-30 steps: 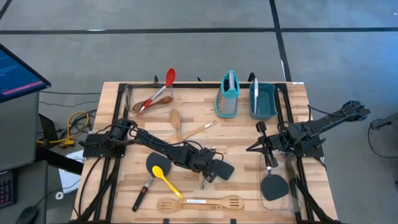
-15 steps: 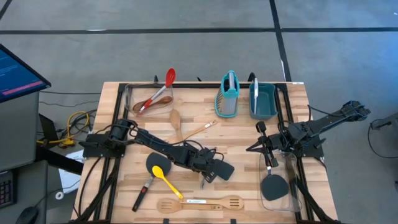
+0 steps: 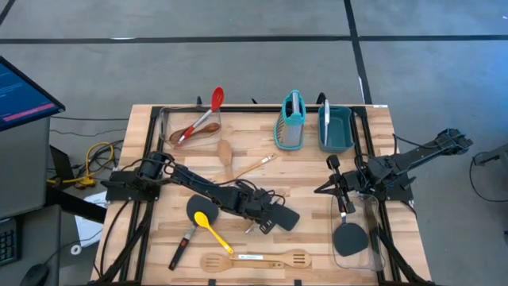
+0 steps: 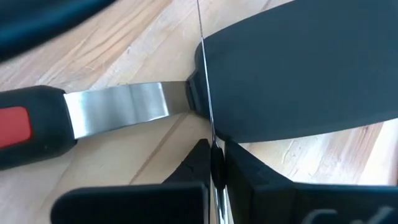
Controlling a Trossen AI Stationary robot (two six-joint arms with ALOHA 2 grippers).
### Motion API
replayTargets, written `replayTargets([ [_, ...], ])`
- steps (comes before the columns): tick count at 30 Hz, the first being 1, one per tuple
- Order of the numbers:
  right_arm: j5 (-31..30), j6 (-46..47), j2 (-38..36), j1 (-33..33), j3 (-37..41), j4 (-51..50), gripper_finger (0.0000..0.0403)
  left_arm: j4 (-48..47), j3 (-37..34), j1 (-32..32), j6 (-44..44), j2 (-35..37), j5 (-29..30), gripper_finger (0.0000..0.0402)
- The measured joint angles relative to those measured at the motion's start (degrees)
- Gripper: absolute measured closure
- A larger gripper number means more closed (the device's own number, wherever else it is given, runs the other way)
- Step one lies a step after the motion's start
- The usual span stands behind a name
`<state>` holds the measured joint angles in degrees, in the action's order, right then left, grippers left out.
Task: Pick & Place Kitchen Items
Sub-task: Put the silver knife into the green bin
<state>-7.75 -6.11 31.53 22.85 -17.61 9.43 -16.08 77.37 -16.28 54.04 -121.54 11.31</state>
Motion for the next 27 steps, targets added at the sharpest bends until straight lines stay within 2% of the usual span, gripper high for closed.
replayTargets([
  [13,0.0,0.2,0.0,0.0,0.0,0.1,0.0403,-0.3,-0.3,-0.4,-7.7,5.8,1.1,0.0400],
  [27,0.0,4.7,-0.1,0.0,0.0,0.1,0.0403,0.1,-0.2,-1.5,-20.7,16.1,12.8,0.0400],
])
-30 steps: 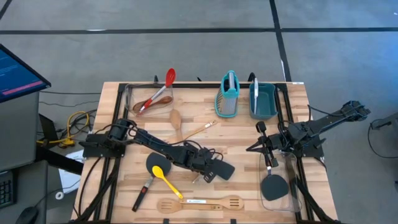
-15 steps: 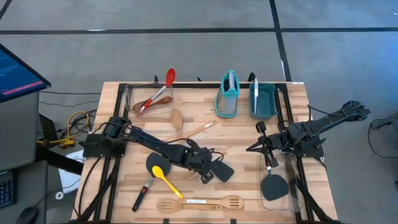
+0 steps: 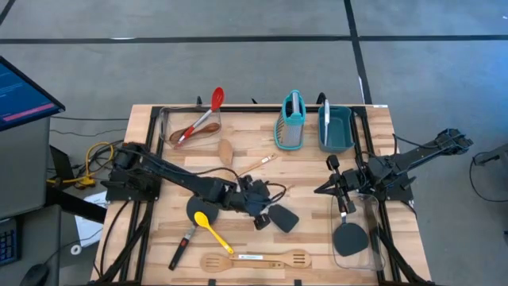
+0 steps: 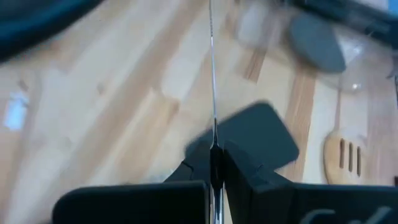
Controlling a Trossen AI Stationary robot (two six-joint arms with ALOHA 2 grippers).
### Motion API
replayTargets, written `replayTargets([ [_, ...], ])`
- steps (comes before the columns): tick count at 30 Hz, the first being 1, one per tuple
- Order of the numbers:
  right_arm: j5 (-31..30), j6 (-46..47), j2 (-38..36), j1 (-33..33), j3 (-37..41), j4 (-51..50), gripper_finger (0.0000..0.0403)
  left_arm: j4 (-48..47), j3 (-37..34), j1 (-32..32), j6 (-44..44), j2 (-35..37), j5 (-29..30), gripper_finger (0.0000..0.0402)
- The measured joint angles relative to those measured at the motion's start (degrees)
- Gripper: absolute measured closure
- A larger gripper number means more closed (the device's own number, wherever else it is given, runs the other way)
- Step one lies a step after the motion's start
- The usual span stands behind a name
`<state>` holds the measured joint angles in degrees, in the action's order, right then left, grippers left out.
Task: Pick & Place Kitchen Items
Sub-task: Put the silver knife into the green bin
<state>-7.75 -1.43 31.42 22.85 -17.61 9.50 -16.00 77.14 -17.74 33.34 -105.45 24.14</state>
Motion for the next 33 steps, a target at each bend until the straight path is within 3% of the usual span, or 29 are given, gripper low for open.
replayTargets([
  [9,0.0,0.0,0.0,0.0,0.0,0.7,0.0403,3.3,0.1,0.0,-12.3,6.2,8.5,0.0400],
  [17,0.0,0.0,0.3,0.0,0.0,3.5,0.0403,15.2,0.1,0.1,-25.4,6.9,9.9,0.0400],
  [20,0.0,0.0,1.6,-0.1,0.0,4.4,0.0403,18.7,0.1,0.8,-28.9,6.9,7.3,0.0400],
  [27,-0.6,0.0,6.1,-0.1,0.0,10.0,0.0403,33.4,-3.2,4.9,-33.1,6.8,-5.2,0.0400],
  [33,-8.5,0.0,10.3,-0.1,0.0,13.8,0.0403,45.3,-8.4,7.7,-33.0,6.8,-14.2,0.0400],
])
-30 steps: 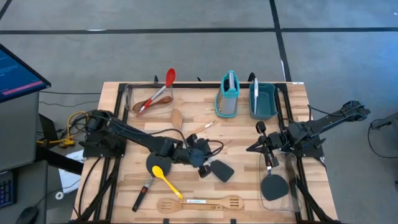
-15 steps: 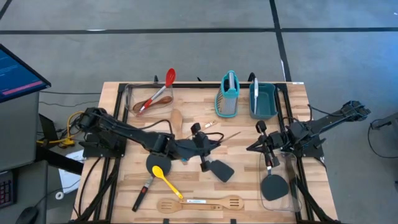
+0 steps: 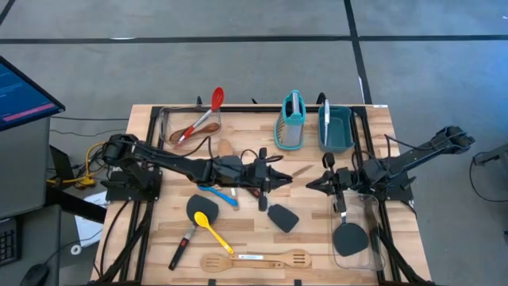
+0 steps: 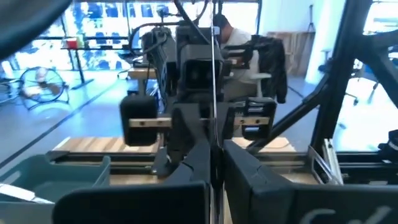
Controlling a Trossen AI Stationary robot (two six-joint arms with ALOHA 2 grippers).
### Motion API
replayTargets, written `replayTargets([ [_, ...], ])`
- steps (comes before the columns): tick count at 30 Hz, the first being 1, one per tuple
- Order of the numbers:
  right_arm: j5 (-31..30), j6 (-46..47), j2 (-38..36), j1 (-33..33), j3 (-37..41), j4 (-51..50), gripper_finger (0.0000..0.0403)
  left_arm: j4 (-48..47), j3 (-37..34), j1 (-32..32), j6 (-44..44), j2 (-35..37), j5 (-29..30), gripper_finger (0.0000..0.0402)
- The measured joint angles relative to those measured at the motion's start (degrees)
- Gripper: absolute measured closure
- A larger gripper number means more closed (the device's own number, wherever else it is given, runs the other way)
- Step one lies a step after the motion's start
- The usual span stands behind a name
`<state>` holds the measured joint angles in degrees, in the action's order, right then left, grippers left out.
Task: Pick & Place Kitchen Items
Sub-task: Put the silver knife into the green bin
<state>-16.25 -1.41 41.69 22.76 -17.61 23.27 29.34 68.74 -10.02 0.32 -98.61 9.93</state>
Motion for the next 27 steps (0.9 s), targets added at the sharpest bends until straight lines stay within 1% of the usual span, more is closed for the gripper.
replayTargets([
  [4,-2.7,0.0,3.3,0.0,0.0,3.7,0.0402,3.3,-1.0,0.1,0.0,0.0,-1.9,0.0400],
  [7,-5.0,0.0,6.2,0.0,0.0,8.5,0.0385,2.9,-1.0,0.2,0.0,0.0,-1.9,0.0400],
  [11,-6.7,0.0,9.9,-0.2,0.0,14.4,0.0335,3.2,-1.1,0.2,0.0,0.0,-1.9,0.0400],
  [17,-6.5,0.0,14.8,-1.5,0.0,20.0,0.0245,3.0,-1.1,0.2,0.0,0.0,-1.9,0.0400],
  [20,-6.4,0.0,17.1,-2.0,0.0,22.5,0.0213,3.1,-1.1,0.2,0.0,0.0,-1.9,0.0400],
  [23,-6.3,0.0,19.3,-2.3,0.0,25.8,0.0198,3.0,-1.1,0.2,0.0,0.0,-1.9,0.0400],
  [27,-6.3,0.0,22.4,-2.3,-1.4,27.4,0.0200,3.0,-1.1,0.2,0.0,0.0,-1.9,0.0400],
])
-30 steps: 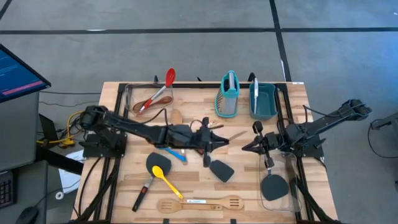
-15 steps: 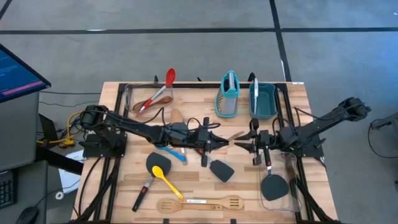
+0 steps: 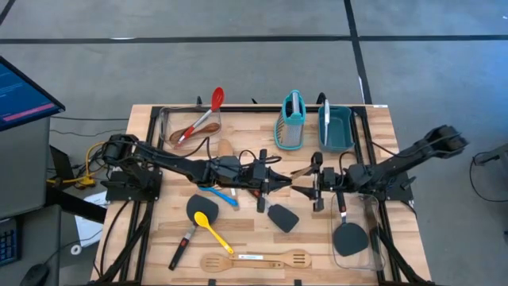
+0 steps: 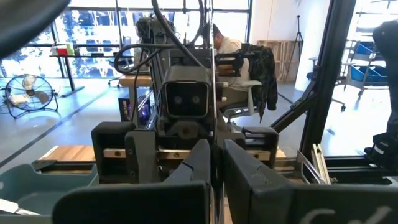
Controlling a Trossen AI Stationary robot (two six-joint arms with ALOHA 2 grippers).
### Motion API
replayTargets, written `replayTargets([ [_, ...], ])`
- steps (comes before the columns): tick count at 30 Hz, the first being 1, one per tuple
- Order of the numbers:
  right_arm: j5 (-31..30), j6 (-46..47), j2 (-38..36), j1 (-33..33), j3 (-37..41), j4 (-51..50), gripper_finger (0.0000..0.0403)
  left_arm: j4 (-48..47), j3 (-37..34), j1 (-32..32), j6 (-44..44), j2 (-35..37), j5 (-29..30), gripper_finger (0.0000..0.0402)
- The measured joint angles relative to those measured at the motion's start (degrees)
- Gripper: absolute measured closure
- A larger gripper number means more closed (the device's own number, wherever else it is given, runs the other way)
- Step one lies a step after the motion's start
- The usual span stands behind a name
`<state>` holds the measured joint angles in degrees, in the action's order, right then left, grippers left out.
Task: Pick & Place Kitchen Items
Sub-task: Put the silver knife into the green bin
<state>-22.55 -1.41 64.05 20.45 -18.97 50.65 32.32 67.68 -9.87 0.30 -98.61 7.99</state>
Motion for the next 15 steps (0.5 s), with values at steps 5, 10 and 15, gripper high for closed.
replayTargets([
  [5,0.2,-0.3,4.1,0.0,-3.6,0.1,0.0218,-0.1,0.0,0.0,0.1,0.0,0.0,0.0400],
  [10,0.2,-0.7,7.6,0.0,-7.0,0.1,0.0233,-0.1,0.0,0.0,0.1,0.0,0.0,0.0400],
  [15,0.2,-1.6,10.4,0.0,-9.5,0.1,0.0244,-0.2,0.0,0.0,0.1,0.0,0.0,0.0400],
])
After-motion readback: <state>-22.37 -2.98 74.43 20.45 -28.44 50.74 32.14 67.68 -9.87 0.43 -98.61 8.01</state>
